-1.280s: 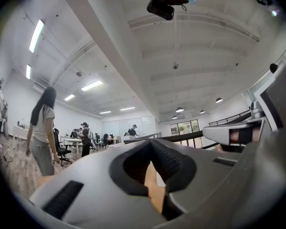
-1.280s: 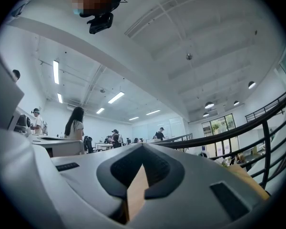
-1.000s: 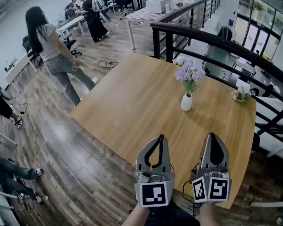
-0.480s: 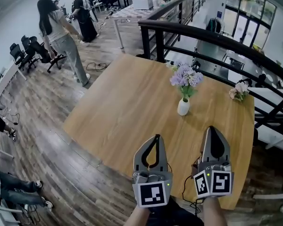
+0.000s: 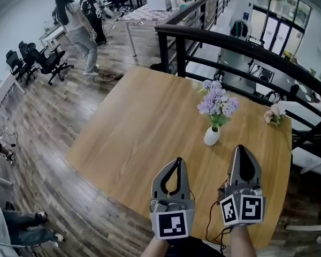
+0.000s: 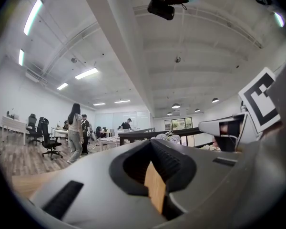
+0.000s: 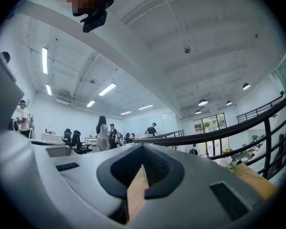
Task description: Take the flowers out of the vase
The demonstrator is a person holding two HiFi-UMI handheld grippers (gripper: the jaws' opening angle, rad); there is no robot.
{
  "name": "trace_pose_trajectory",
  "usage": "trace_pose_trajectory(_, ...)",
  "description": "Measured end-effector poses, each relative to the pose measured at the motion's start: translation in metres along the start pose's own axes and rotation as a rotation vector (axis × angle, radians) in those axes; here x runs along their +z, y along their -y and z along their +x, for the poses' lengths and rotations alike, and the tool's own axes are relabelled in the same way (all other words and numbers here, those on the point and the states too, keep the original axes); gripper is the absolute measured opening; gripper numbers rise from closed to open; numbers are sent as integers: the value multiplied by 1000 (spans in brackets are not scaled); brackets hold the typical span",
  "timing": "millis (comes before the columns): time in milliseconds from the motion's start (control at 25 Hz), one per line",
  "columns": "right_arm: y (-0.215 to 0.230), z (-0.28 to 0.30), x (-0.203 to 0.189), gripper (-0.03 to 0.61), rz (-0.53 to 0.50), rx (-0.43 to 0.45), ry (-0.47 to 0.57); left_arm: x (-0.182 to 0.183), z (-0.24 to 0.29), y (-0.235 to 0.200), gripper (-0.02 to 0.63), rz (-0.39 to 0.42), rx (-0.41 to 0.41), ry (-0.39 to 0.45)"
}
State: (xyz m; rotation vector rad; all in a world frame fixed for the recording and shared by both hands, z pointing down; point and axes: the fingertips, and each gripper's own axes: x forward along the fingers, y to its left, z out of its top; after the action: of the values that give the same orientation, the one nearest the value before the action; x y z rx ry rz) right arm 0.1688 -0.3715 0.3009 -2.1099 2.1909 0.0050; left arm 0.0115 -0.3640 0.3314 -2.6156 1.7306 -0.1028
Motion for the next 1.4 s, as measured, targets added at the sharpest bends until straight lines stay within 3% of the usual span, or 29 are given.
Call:
trace_pose_trajectory(520,13,61,-13,29,-32,-42,-49,-10,57,-10,37,-33,-51,-24)
trace_pose_trajectory(920,28,95,-60,49,19,-39,-134,-35,90,-12,37,-90,-64,-57)
trace_pose_trajectory(1120,27,110,-77,109,18,-25,-173,-44,102,-21,37,-97,-59,-71)
trace_pose_trajectory(1240,26,117,-90,221,35,-19,-217,-50,107,-26,37,-99,-50,-81)
trace_pose_trajectory(1400,24,125,-104,240,41,-13,-254,-56,112,-27,37,-107,-49,-98)
